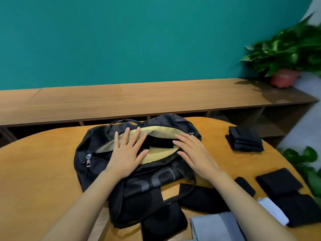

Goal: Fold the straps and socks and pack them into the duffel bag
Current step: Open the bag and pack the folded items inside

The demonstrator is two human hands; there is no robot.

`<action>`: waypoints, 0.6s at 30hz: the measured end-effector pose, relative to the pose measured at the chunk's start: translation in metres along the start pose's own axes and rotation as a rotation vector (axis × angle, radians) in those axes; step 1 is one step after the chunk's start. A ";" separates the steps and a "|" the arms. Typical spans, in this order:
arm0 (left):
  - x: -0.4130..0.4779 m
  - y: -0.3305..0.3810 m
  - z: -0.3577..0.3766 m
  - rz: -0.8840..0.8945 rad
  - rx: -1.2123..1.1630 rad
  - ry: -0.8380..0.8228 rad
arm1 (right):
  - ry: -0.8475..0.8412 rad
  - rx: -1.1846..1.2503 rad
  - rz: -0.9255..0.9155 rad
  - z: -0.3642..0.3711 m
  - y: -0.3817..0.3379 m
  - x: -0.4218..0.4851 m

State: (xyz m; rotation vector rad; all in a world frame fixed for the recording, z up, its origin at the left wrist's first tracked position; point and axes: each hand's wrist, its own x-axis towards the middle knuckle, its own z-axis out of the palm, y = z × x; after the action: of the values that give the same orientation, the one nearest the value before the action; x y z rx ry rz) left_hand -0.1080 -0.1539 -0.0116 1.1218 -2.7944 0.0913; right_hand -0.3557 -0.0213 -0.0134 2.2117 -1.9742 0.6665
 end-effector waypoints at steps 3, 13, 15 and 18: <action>0.017 0.000 0.025 -0.054 -0.008 -0.103 | 0.069 -0.181 0.275 -0.008 0.042 -0.002; 0.017 -0.002 0.039 -0.041 0.005 -0.049 | -0.195 -0.263 1.140 -0.009 0.145 -0.021; 0.017 -0.001 0.040 -0.041 0.010 -0.043 | -0.202 -0.251 1.094 -0.011 0.145 -0.022; 0.017 -0.002 0.041 -0.039 0.011 -0.041 | -0.119 -0.178 0.955 -0.011 0.137 -0.029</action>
State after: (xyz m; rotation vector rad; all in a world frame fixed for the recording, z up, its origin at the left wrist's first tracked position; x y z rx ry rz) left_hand -0.1226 -0.1707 -0.0497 1.1934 -2.8096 0.0805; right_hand -0.4927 -0.0114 -0.0439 1.1280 -2.9718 0.3836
